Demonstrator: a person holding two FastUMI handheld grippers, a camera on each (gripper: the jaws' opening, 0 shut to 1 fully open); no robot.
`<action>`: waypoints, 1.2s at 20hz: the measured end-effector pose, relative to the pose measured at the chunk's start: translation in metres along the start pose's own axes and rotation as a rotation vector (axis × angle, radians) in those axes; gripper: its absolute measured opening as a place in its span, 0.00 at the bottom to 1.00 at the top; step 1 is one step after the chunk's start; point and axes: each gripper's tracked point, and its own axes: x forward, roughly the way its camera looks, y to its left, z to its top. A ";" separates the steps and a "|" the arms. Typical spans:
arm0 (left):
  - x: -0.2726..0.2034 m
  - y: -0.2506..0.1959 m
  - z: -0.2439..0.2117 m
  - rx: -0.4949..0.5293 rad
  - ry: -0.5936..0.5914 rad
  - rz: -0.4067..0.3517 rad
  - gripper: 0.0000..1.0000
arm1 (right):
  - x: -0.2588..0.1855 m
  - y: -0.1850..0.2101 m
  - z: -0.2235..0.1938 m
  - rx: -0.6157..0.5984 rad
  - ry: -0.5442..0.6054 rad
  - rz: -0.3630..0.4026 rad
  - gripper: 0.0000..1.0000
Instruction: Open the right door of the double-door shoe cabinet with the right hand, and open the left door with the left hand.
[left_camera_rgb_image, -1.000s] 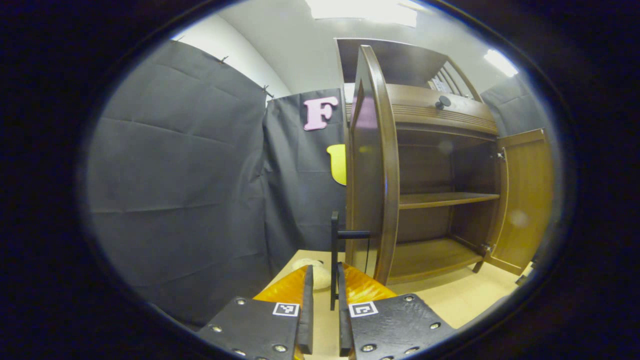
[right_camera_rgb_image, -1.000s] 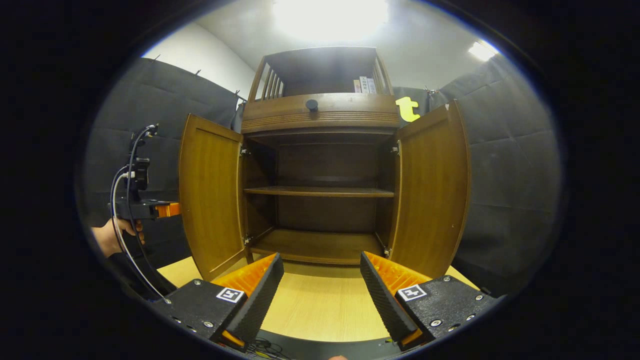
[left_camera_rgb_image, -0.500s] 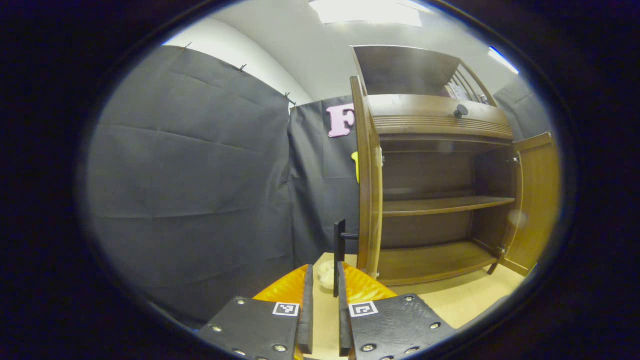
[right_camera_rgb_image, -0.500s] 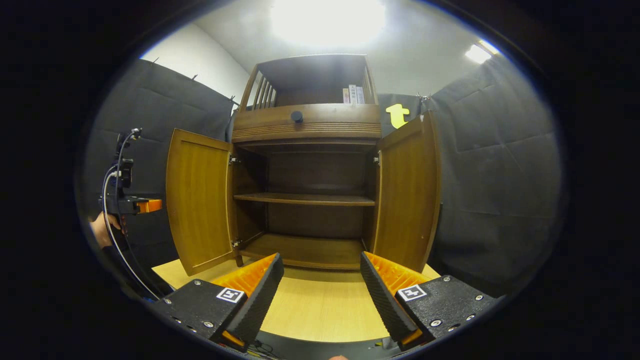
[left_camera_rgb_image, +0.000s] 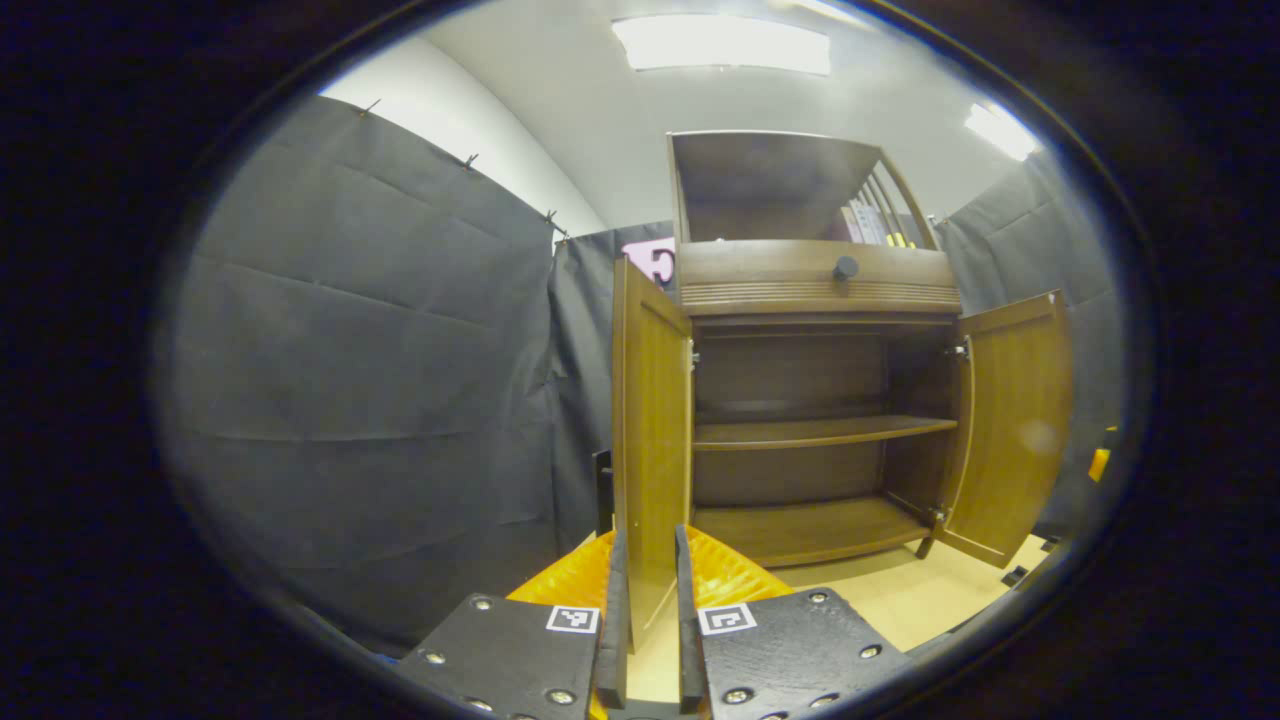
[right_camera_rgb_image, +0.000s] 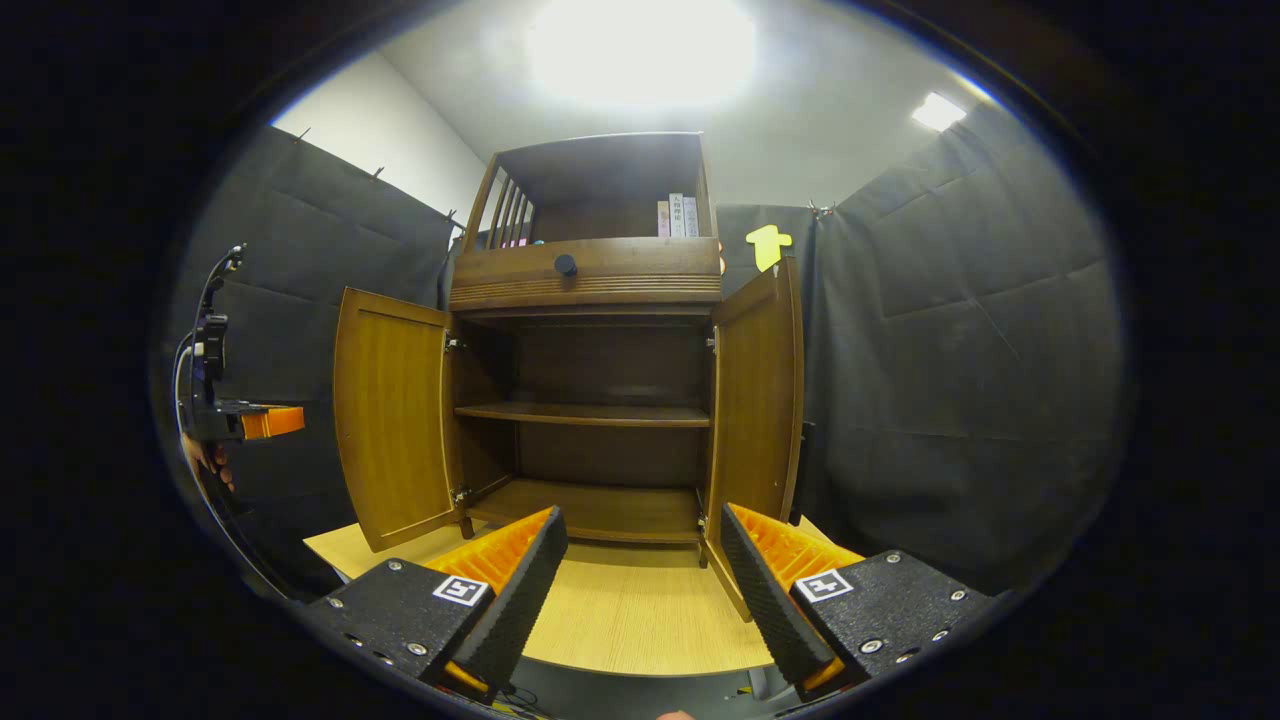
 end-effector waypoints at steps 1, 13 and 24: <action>-0.007 -0.006 0.001 0.004 -0.001 -0.011 0.21 | -0.005 -0.002 0.001 0.004 -0.003 -0.001 0.95; -0.070 -0.051 0.006 0.074 -0.033 -0.076 0.14 | -0.043 -0.018 -0.004 0.025 -0.001 -0.021 0.95; -0.089 -0.033 0.004 0.046 -0.037 -0.042 0.99 | -0.049 -0.006 0.005 0.031 -0.024 -0.021 0.95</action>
